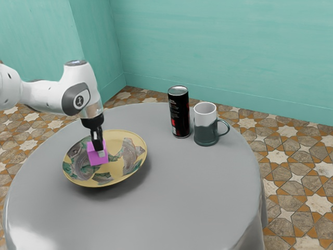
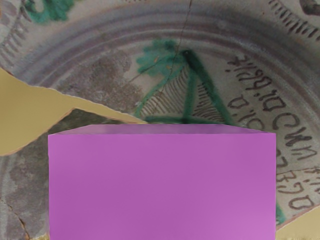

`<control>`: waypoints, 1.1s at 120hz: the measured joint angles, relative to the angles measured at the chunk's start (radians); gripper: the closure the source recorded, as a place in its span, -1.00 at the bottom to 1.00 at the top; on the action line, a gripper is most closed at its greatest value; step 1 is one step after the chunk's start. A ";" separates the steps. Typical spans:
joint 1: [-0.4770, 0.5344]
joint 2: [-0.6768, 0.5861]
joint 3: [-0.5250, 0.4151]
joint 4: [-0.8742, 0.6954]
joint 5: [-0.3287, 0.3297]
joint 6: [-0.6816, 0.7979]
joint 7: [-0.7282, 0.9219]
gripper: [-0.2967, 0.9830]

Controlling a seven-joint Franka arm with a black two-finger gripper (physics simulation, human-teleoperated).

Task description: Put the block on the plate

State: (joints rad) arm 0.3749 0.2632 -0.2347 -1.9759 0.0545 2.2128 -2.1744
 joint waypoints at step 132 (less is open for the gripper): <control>-0.635 -0.193 0.318 0.430 -0.128 -0.650 1.143 -0.53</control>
State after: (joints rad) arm -0.2597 0.0701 0.0834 -1.5460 -0.0737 1.5627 -1.0313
